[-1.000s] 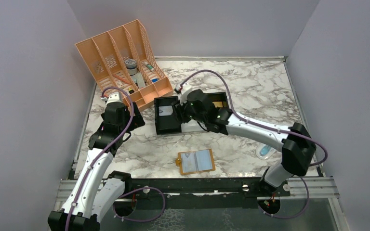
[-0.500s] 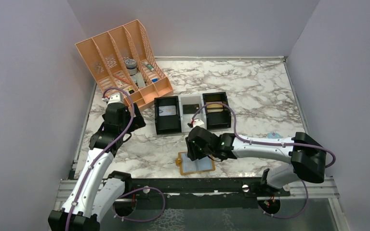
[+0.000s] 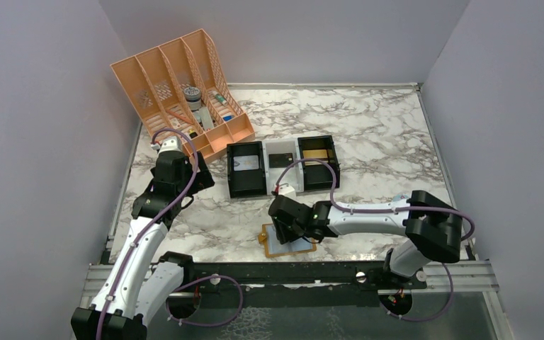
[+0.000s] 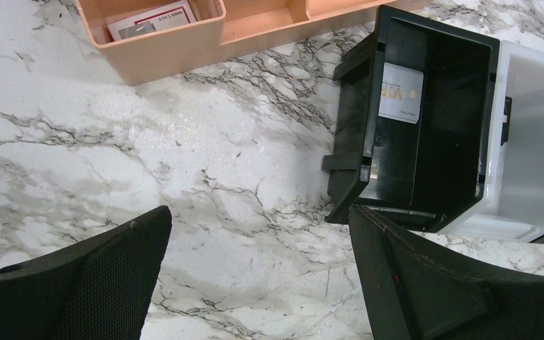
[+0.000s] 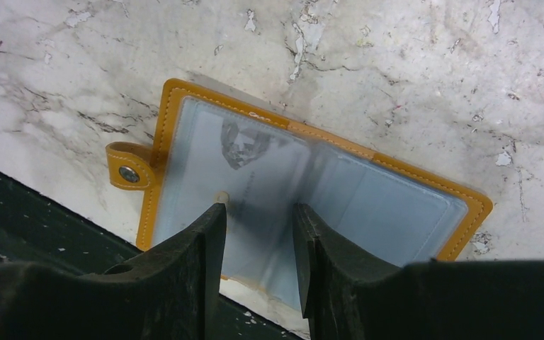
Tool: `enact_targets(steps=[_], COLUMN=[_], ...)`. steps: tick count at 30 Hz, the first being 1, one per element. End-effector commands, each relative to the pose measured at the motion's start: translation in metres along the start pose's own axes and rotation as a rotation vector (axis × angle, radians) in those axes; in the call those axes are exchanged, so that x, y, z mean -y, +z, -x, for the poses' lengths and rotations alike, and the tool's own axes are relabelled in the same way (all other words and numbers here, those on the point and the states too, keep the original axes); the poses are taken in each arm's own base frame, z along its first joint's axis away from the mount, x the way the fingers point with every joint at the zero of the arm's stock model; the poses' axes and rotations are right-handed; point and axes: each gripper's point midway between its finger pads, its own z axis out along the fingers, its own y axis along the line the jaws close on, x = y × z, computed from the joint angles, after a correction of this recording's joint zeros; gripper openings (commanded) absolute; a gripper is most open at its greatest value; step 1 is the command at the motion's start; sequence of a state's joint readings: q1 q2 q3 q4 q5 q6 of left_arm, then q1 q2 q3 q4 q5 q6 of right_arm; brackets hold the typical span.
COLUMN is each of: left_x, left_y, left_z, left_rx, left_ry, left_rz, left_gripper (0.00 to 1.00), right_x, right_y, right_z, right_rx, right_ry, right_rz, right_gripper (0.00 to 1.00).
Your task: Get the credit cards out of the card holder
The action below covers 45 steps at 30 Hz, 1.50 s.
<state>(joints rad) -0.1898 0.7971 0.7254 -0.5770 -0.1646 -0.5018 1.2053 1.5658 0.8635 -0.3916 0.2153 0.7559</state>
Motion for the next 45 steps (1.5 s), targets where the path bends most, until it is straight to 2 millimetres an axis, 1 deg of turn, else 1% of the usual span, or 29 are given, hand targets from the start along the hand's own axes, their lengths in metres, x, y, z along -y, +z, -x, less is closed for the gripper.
enact_targets(steps=[1,6,9,12,14,15,17,23,25,27,30,32,35,37,38,40,43,45], left_x=[0.001,0.0,0.0,0.001,0.001,0.002,0.004,0.024,0.031,0.038,0.054,0.063,0.078,0.086,0.089,0.095,0.103,0.106], left_y=[0.002,0.002,0.002,0.003,0.004,0.004,0.005,0.007,0.007,0.007,0.007,0.006,0.001,-0.003,-0.004,-0.006,-0.008,-0.01], left_z=[-0.003,-0.003,-0.003,-0.004,-0.005,-0.005,-0.007,-0.014,-0.017,-0.02,-0.027,-0.033,-0.043,-0.052,-0.058,-0.074,-0.104,-0.124], left_rx=[-0.009,-0.01,-0.012,-0.016,-0.019,-0.022,-0.03,-0.065,-0.074,-0.088,-0.125,-0.156,-0.218,-0.256,-0.278,-0.319,-0.371,-0.41], left_ry=[0.01,0.009,0.011,0.011,0.011,0.012,0.015,0.026,0.027,0.032,0.028,0.023,-0.009,-0.038,-0.047,-0.047,-0.007,0.011], left_rz=[-0.011,-0.01,-0.01,-0.011,-0.012,-0.015,-0.029,-0.147,-0.187,-0.234,-0.321,-0.375,-0.466,-0.513,-0.523,-0.524,-0.494,-0.472], left_gripper=[0.99,0.99,0.99,0.99,0.99,0.99,0.99,0.99,0.99,0.99,0.98,0.95,0.91,0.9,0.9,0.89,0.87,0.85], right_x=[-0.012,-0.007,-0.007,-0.007,-0.006,-0.006,-0.009,-0.023,-0.024,-0.013,-0.006,-0.007,-0.005,-0.009,-0.012,-0.014,-0.014,-0.017], right_y=[0.004,0.013,0.015,0.016,0.016,0.016,0.016,0.011,0.007,0.006,0.0,-0.005,-0.01,-0.012,-0.013,-0.012,-0.008,-0.006], right_z=[0.007,0.001,-0.001,-0.001,-0.001,-0.001,-0.001,0.007,0.011,0.02,0.028,0.033,0.038,0.04,0.04,0.036,0.03,0.027], right_rx=[0.012,-0.015,-0.021,-0.017,-0.012,-0.012,-0.008,0.019,0.031,0.046,0.063,0.089,0.098,0.097,0.092,0.078,0.066,0.065], right_ry=[0.007,0.0,0.002,0.006,0.009,0.01,0.012,0.01,0.019,0.059,0.103,0.08,0.06,0.025,0.024,0.035,0.045,0.045], right_rz=[0.018,-0.02,-0.018,-0.019,-0.023,-0.019,-0.003,0.095,0.116,0.119,0.169,0.194,0.181,0.203,0.211,0.2,0.162,0.141], right_gripper=[0.39,0.35,0.29,0.17,0.05,0.02,0.01,0.01,0.01,0.01,0.01,0.01,0.01,0.01,0.03,0.12,0.28,0.35])
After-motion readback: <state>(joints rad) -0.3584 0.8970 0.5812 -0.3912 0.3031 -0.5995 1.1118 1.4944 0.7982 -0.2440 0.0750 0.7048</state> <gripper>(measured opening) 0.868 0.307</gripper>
